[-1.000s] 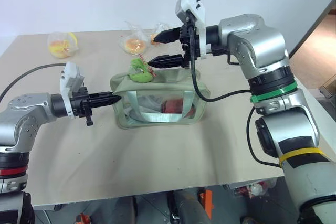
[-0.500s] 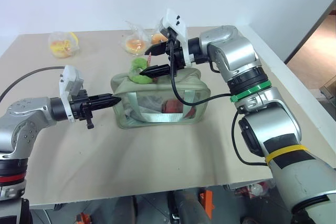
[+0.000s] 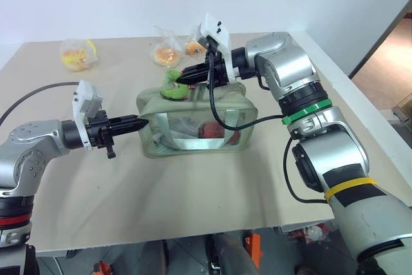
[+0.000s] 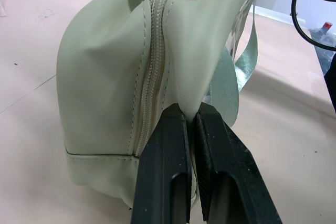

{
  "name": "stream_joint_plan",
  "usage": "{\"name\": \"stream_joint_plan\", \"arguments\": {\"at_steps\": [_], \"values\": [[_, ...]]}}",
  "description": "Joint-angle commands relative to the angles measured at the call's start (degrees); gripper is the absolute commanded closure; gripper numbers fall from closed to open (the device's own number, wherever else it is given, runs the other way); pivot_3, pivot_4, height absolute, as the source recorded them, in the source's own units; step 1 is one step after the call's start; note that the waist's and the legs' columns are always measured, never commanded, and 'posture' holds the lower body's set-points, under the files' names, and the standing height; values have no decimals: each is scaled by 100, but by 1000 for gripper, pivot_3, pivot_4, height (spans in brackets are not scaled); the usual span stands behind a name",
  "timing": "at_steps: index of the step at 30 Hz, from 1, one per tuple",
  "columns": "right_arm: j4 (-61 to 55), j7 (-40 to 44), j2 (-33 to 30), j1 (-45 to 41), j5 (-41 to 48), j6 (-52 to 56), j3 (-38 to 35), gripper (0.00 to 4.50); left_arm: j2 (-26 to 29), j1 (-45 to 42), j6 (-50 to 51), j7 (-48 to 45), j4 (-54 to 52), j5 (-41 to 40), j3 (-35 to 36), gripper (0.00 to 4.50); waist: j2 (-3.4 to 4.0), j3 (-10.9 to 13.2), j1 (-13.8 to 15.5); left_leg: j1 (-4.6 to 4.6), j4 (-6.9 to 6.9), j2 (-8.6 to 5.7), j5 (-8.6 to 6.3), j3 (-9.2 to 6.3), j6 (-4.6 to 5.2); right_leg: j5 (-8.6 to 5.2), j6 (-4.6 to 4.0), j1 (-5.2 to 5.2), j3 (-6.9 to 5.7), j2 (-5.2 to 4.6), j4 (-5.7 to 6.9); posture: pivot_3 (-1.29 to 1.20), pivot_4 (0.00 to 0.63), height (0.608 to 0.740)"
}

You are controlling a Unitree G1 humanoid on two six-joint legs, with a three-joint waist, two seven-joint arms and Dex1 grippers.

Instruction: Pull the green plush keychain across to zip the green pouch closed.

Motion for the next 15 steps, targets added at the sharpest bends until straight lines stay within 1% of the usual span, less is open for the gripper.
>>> {"name": "stream_joint_plan", "arguments": {"at_steps": [1, 3, 5, 9, 15], "values": [[211, -140, -54, -336, -144, -111, -225, 4448, -19, -47, -19, 15, 64, 49, -27, 4500, 0, 0, 0, 0, 0, 0, 0, 0, 0, 0, 0, 0, 0, 0, 0, 0, 150, 740], [270, -82, -138, -461, -155, -19, -295, 4448, -38, -56, -44, 6, 107, 66, -49, 4500, 0, 0, -1, 0, 0, 0, 0, 0, 0, -2, -3, 0, 0, 0, 0, 0, 150, 740], [94, 141, -333, -531, -115, 167, -345, 4448, -52, -56, -63, 1, 131, 85, -75, 4500, 0, 0, 0, 0, -1, 0, 0, 0, 0, -1, -2, 0, 0, 0, 0, 0, 150, 740], [-1035, 946, -1067, -456, 235, 810, -480, 4448, -66, -76, -83, -18, 193, 96, -94, 4500, 2, 1, 48, -6, -2, -1, 0, -1, 0, -3, 0, -2, -3, -3, -2, 0, 150, 740], [-2416, 1258, -1924, 44, 466, 1309, -544, 4448, -83, -141, -109, -49, 281, 131, -156, 4500, 1, 0, 56, -2, -6, -1, -6, 1, -2, -10, -3, -6, -2, -1, -1, 0, 150, 740]]}}
